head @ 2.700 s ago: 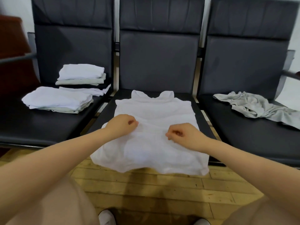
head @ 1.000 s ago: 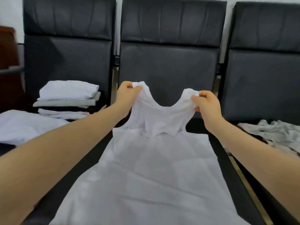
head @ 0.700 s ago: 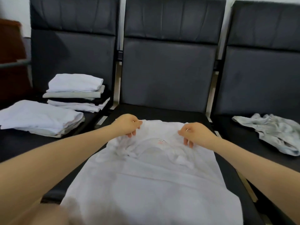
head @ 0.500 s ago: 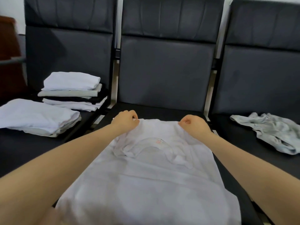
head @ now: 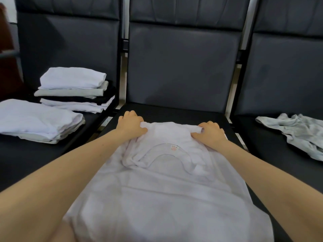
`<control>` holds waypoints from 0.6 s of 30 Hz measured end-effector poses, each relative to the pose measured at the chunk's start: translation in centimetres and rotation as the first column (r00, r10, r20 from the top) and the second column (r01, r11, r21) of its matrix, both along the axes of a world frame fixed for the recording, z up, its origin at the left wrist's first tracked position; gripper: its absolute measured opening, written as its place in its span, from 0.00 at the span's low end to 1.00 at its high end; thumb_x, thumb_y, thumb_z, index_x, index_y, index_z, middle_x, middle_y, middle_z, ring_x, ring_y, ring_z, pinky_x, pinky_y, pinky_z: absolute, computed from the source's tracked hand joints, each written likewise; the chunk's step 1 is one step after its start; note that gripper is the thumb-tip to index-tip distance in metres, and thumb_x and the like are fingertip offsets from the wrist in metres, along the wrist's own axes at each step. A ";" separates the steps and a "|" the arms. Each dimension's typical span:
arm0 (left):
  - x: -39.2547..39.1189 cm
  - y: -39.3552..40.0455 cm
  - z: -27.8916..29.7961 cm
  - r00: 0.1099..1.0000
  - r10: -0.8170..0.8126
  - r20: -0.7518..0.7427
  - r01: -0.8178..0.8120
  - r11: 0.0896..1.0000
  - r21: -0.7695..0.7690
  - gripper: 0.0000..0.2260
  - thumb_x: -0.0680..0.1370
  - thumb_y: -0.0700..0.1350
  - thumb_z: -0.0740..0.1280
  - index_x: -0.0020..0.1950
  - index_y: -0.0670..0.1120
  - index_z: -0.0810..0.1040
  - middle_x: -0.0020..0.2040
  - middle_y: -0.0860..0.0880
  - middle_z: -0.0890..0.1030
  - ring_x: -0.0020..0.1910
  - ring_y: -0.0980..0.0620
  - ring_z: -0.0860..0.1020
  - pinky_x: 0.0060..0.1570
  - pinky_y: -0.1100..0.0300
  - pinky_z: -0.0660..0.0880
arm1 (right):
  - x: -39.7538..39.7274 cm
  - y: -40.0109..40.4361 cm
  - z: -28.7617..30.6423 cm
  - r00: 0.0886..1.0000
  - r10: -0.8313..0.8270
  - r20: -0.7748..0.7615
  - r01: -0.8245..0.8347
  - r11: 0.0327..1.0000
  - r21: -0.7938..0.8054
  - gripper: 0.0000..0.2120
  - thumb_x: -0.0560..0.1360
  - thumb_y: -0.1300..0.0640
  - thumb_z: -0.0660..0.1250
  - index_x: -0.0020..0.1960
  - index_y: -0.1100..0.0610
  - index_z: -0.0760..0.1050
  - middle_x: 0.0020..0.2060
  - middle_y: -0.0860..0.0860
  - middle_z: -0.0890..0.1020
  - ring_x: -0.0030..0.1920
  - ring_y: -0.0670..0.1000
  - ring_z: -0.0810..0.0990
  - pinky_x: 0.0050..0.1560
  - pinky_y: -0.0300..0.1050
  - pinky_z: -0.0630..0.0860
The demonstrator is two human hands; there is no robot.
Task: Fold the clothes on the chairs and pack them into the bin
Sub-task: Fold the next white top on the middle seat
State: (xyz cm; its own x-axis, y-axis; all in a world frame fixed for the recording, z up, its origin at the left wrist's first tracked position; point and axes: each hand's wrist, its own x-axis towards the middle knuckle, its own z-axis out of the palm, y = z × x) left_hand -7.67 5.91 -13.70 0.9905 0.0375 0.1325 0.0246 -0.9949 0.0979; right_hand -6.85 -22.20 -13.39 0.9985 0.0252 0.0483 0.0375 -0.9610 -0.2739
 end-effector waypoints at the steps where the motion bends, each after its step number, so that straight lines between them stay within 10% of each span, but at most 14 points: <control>1: -0.1 0.2 0.1 1.000 -0.029 0.006 0.029 1.000 -0.005 0.17 0.75 0.56 0.64 0.61 0.49 0.77 0.60 0.46 0.71 0.62 0.45 0.67 0.62 0.50 0.62 | -0.1 -0.1 0.1 1.000 -0.002 -0.019 0.003 1.000 0.030 0.20 0.76 0.43 0.64 0.63 0.51 0.73 0.57 0.52 0.78 0.59 0.54 0.74 0.63 0.52 0.66; 8: -1.8 2.7 0.8 0.973 -0.228 0.033 0.230 0.948 -0.219 0.10 0.76 0.51 0.65 0.56 0.51 0.74 0.49 0.52 0.79 0.47 0.51 0.76 0.45 0.57 0.72 | -2.3 -1.0 1.5 0.992 0.107 -0.061 -0.032 0.701 0.713 0.11 0.76 0.53 0.68 0.43 0.61 0.78 0.36 0.53 0.79 0.37 0.52 0.77 0.42 0.46 0.74; 13: -1.5 3.5 1.0 0.986 -0.154 0.058 0.164 0.938 -0.304 0.13 0.76 0.51 0.67 0.33 0.49 0.71 0.34 0.52 0.75 0.38 0.51 0.74 0.36 0.58 0.67 | -1.9 -2.0 1.5 0.998 0.034 -0.045 0.013 0.648 0.761 0.18 0.77 0.54 0.68 0.29 0.52 0.73 0.23 0.44 0.75 0.28 0.47 0.72 0.32 0.39 0.69; 18: 0.5 2.6 1.6 0.991 -0.120 0.054 0.130 0.954 -0.271 0.15 0.77 0.49 0.63 0.32 0.46 0.66 0.33 0.48 0.72 0.36 0.49 0.71 0.36 0.56 0.66 | 0.9 -2.3 2.2 0.999 0.003 0.032 -0.024 0.725 0.688 0.19 0.75 0.54 0.69 0.45 0.72 0.74 0.37 0.61 0.74 0.38 0.54 0.73 0.41 0.45 0.71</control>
State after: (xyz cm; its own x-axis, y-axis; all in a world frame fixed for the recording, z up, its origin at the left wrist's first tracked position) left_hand -7.15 8.52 -12.05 0.9842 -0.0464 0.1706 -0.1068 -0.9249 0.3649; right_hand -5.99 -24.55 -11.18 0.9964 -0.0119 0.0839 0.0662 -0.5082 -0.8587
